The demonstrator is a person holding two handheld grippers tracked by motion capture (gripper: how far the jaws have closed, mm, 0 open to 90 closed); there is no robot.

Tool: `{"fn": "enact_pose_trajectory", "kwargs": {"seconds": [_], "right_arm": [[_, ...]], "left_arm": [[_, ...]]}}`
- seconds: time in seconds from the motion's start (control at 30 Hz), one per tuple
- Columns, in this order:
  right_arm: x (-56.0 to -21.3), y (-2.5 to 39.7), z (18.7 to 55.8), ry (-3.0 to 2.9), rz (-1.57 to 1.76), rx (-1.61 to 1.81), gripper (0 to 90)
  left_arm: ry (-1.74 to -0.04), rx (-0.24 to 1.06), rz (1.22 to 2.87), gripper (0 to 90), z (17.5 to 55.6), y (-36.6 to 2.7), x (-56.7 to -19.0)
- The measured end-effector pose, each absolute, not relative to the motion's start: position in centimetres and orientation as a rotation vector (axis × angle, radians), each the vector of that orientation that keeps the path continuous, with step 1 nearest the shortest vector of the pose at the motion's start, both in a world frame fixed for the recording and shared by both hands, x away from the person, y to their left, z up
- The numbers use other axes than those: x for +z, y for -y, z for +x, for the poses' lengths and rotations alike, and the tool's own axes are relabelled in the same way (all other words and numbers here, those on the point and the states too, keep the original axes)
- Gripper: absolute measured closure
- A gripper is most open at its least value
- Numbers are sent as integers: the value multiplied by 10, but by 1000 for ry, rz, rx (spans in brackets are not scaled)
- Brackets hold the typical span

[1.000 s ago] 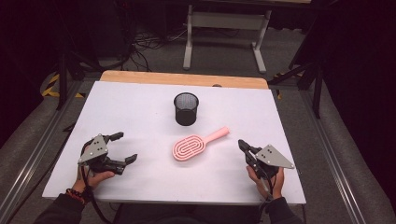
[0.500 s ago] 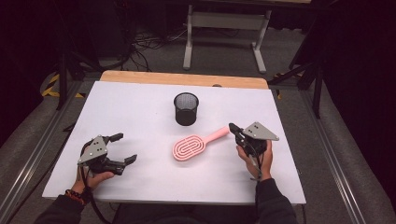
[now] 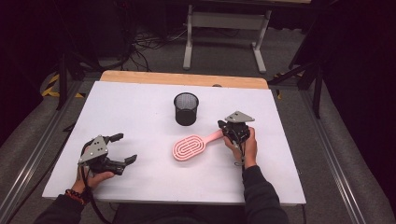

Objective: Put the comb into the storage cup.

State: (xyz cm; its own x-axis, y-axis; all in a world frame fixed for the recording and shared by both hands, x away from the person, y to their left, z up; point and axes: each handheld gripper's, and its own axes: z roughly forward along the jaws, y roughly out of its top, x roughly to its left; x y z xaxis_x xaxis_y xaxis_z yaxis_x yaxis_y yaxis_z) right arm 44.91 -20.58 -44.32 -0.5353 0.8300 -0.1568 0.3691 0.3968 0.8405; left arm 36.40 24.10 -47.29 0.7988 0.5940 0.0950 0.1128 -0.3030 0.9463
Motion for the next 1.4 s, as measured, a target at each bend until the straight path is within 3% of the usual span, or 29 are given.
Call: {"fn": "enact_pose_trajectory", "kwargs": {"seconds": [1.4], "right_arm": [[-463,194,434,-2303,975,932,897]], "left_arm": [[-531,498,1858,70,365,-241,-474]]}}
